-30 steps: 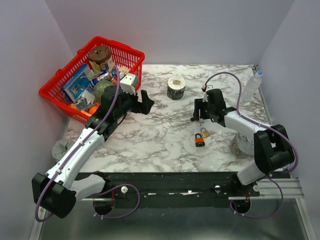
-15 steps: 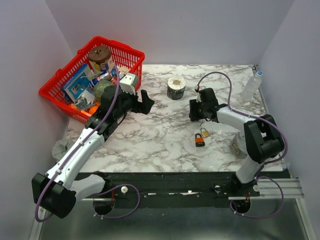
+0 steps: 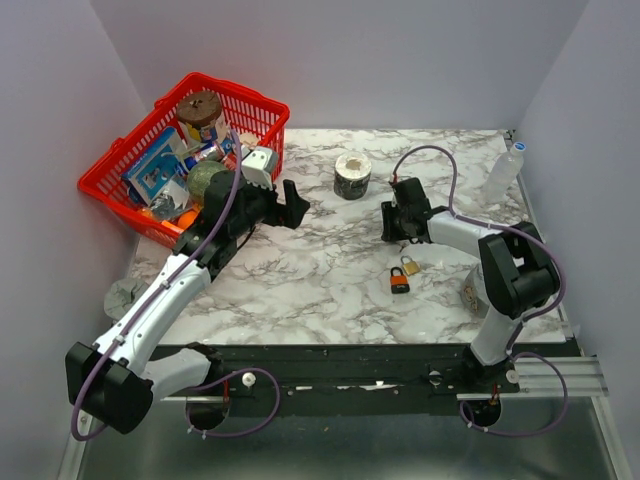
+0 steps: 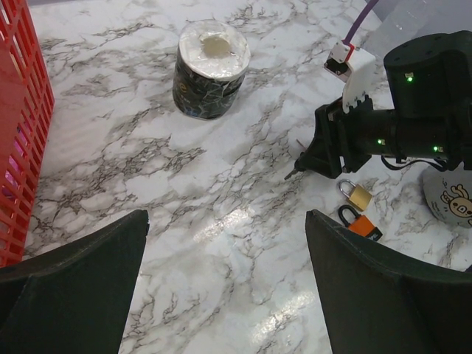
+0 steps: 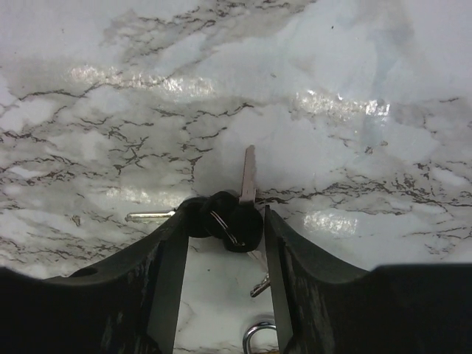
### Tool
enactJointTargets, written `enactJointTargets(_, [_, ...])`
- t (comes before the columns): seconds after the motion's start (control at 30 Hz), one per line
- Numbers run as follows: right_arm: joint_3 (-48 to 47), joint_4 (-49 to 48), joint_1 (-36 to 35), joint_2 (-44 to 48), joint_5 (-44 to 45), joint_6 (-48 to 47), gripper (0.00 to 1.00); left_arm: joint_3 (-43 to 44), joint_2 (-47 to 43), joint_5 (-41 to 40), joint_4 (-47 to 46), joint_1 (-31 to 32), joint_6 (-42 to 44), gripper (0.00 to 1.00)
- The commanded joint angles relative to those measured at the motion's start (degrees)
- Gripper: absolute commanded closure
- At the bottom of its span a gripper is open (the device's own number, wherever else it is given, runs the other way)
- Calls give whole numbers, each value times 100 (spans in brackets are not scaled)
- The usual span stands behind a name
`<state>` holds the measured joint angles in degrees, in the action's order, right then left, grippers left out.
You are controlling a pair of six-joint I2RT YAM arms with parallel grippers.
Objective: Unlock with the key
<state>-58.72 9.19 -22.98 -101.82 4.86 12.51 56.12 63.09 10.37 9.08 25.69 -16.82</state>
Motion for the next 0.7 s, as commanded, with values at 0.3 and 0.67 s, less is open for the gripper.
enactJointTargets(0.3, [-61, 197, -48, 21, 24, 251, 89, 40, 142, 149, -117, 59, -41, 5])
enactJointTargets(0.67, [563, -391, -48, 1496, -1426, 751, 99, -13, 37, 632, -345, 85, -102, 4])
